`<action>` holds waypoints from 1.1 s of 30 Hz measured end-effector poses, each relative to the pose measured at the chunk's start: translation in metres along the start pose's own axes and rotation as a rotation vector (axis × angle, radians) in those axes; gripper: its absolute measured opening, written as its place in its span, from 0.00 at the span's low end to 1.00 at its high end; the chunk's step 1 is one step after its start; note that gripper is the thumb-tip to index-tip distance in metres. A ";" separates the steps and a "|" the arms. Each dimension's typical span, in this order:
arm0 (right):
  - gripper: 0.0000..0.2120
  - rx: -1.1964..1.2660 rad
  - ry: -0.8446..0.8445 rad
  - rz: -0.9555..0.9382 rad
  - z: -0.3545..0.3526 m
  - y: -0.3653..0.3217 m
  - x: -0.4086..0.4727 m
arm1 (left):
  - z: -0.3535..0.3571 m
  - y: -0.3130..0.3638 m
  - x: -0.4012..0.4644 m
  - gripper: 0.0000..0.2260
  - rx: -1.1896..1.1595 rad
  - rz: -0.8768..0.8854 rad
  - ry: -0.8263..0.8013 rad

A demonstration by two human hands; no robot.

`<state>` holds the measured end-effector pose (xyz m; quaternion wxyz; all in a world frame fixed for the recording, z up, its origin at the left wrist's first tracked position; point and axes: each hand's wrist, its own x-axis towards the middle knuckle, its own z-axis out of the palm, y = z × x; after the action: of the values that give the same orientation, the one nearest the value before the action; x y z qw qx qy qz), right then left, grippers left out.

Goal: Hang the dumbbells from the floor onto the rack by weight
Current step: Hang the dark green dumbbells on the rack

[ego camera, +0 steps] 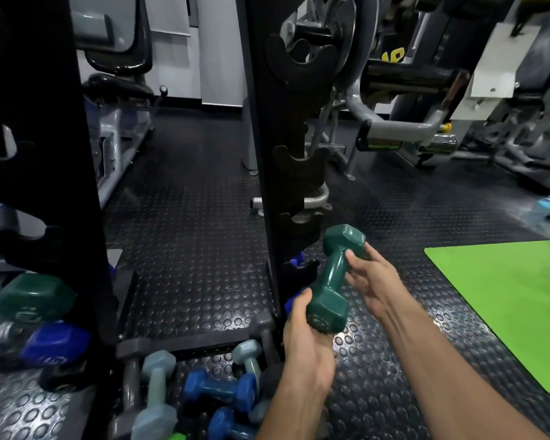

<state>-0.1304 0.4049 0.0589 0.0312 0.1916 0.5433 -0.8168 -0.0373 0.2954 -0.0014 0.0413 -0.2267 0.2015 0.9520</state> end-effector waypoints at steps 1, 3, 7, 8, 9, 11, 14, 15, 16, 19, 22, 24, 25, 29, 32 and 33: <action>0.21 -0.023 -0.013 0.039 0.004 0.000 -0.002 | 0.000 -0.001 0.000 0.22 -0.013 0.023 -0.003; 0.11 -0.169 -0.019 0.110 0.013 0.003 -0.005 | 0.002 -0.002 0.003 0.22 -0.027 0.058 0.016; 0.04 -0.233 0.019 0.155 0.021 0.002 0.004 | 0.009 -0.007 0.011 0.21 -0.027 0.083 0.058; 0.02 -0.222 0.021 0.160 0.022 -0.001 0.008 | 0.012 -0.008 0.012 0.21 -0.030 0.080 0.051; 0.02 -0.220 0.019 0.164 0.022 -0.004 0.012 | 0.015 -0.009 0.014 0.21 -0.038 0.077 0.046; 0.09 -0.244 -0.004 0.172 0.022 -0.007 0.021 | 0.021 -0.011 0.021 0.20 -0.035 0.080 0.035; 0.16 -0.248 -0.034 0.182 0.025 -0.012 0.034 | 0.034 -0.009 0.031 0.20 -0.056 0.071 0.013; 0.18 -0.256 -0.044 0.187 0.026 -0.013 0.036 | 0.036 -0.008 0.036 0.19 -0.080 0.059 0.014; 0.20 -0.269 -0.052 0.193 0.028 -0.016 0.037 | 0.038 -0.007 0.038 0.19 -0.098 0.050 0.014; 0.23 -0.279 -0.055 0.181 0.032 -0.019 0.044 | 0.043 -0.002 0.040 0.20 -0.121 0.028 0.003; 0.25 -0.280 -0.064 0.168 0.037 -0.019 0.053 | 0.046 0.006 0.046 0.17 -0.182 -0.010 -0.068; 0.25 -0.265 -0.072 0.157 0.041 -0.020 0.055 | 0.046 0.013 0.050 0.16 -0.227 -0.046 -0.081; 0.25 -0.258 -0.074 0.150 0.042 -0.021 0.055 | 0.046 0.015 0.050 0.17 -0.243 -0.065 -0.089; 0.26 -0.283 -0.076 0.114 0.047 -0.025 0.055 | 0.044 0.018 0.049 0.18 -0.301 -0.102 -0.118; 0.27 -0.305 -0.096 0.114 0.053 -0.027 0.055 | 0.047 0.017 0.048 0.17 -0.366 -0.116 -0.147; 0.28 -0.308 -0.105 0.120 0.055 -0.027 0.055 | 0.049 0.016 0.048 0.17 -0.394 -0.119 -0.152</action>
<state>-0.2034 0.3750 0.0823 0.1370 0.1737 0.6473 -0.7295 -0.1032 0.2994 0.0226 0.0675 -0.1692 -0.0059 0.9832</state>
